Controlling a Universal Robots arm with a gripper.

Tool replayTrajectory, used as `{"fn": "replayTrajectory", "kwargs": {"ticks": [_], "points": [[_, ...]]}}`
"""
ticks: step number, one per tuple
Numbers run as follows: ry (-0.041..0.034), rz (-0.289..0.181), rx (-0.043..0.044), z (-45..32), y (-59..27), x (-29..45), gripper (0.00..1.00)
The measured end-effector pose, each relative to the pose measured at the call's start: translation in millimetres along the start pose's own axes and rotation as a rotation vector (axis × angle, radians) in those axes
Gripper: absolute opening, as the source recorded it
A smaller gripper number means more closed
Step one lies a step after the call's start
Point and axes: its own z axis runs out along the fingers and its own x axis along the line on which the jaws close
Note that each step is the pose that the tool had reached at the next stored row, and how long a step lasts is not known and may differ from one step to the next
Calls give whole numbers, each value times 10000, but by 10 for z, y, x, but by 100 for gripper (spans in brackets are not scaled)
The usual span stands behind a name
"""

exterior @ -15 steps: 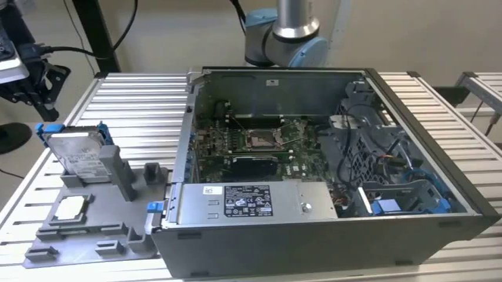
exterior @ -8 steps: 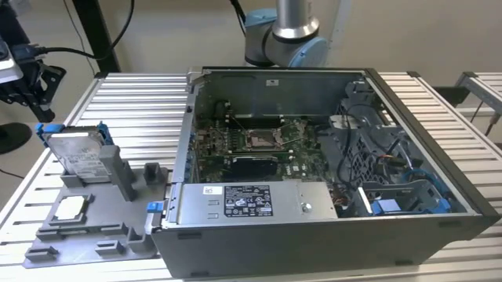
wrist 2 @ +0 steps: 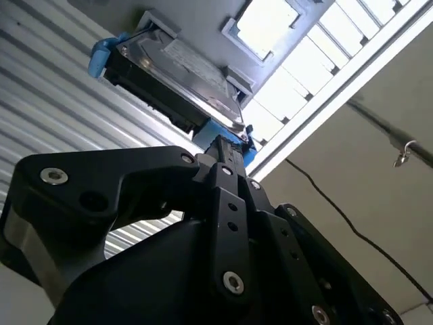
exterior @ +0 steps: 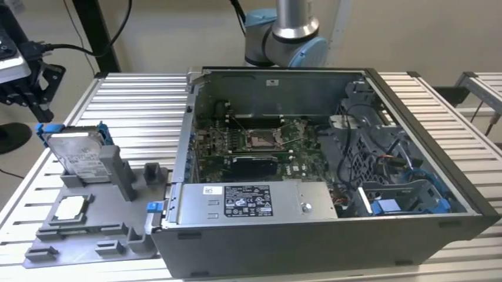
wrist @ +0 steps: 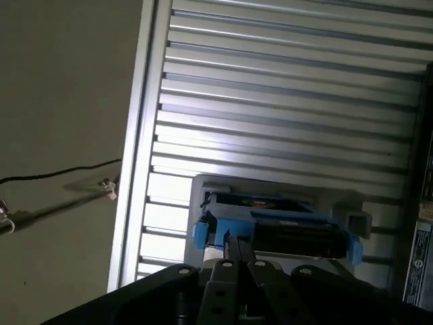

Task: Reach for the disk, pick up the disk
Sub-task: 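Reach for the disk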

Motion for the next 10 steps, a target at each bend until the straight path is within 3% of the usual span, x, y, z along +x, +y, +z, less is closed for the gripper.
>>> {"fn": "replayTrajectory", "kwargs": {"ticks": [10], "points": [[54,-1822,12,-1,-1,-1,0]]}}
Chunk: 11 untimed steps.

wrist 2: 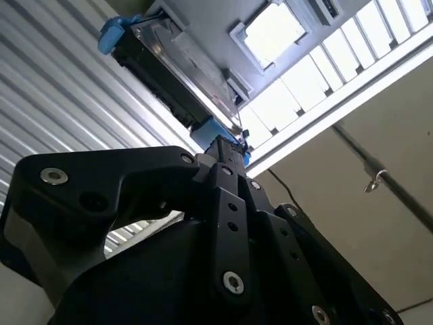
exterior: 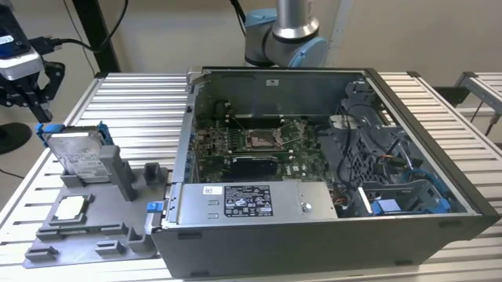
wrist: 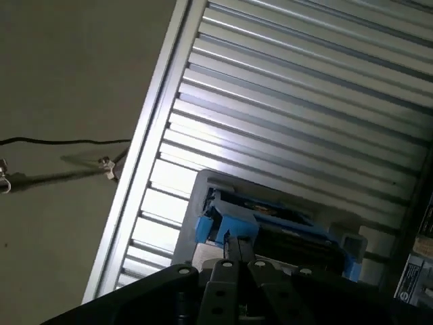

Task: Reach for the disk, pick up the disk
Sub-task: 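Reach for the disk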

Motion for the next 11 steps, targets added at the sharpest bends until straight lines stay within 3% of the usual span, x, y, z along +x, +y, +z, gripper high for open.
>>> {"fn": "replayTrajectory", "kwargs": {"ticks": [11], "points": [[5,-2161,43,0,0,0,0]]}}
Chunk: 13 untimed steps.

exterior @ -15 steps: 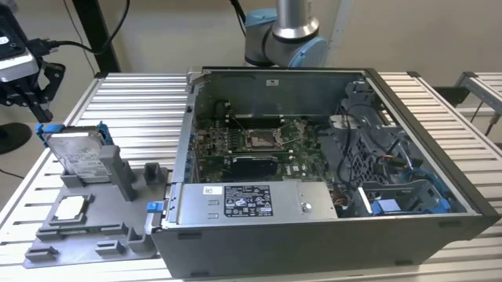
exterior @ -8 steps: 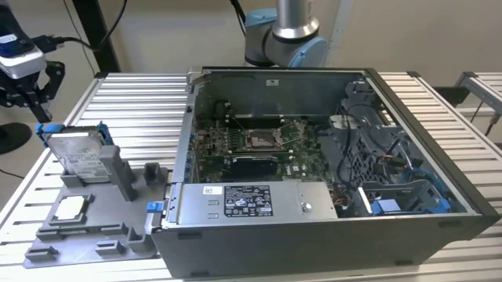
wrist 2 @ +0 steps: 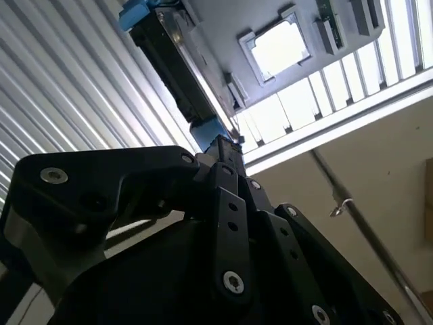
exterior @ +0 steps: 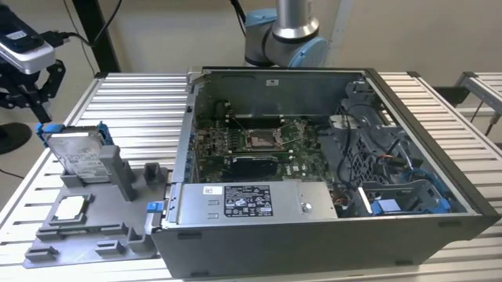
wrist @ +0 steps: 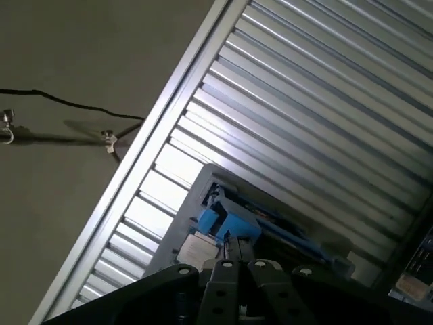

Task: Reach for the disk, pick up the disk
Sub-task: 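Reach for the disk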

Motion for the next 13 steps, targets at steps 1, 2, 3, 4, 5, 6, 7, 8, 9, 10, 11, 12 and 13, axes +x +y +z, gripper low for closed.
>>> {"fn": "replayTrajectory", "kwargs": {"ticks": [1,2,3,4,5,6,7,8,9,10,11,12,13], "points": [[1,-184,1,0,0,0,0],[4,-365,1,0,0,0,0],[6,-544,1,0,0,0,0],[9,-724,1,0,0,0,0],[12,-904,1,0,0,0,0],[15,-1083,1,0,0,0,0],[18,-1270,1,0,0,0,0],[20,-1459,0,0,0,0,0],[25,-1787,0,0,0,0,0],[26,-1972,1,0,0,0,0],[26,-2147,2,0,0,0,0],[27,-2332,3,0,0,0,0],[26,-2518,5,0,0,0,0]]}}
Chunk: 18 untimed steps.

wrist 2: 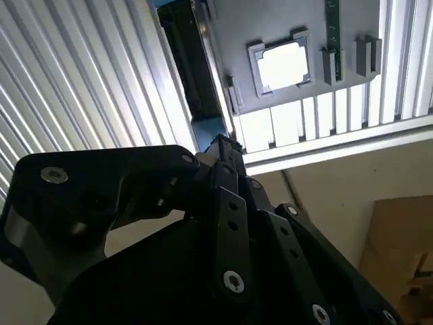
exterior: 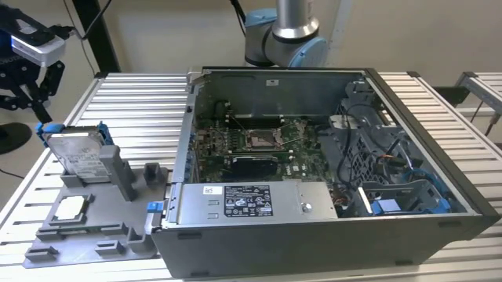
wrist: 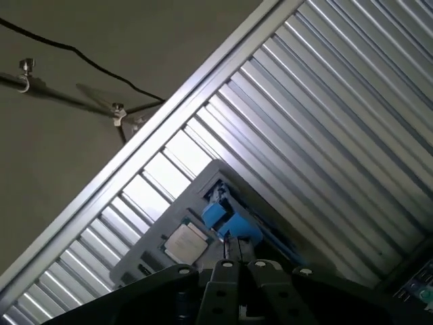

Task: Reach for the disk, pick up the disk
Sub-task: 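Reach for the disk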

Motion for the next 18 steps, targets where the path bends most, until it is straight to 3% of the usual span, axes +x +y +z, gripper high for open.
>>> {"fn": "replayTrajectory", "kwargs": {"ticks": [11,18], "points": [[37,-2060,59,0,0,0,0],[77,-3287,156,0,0,0,0]]}}
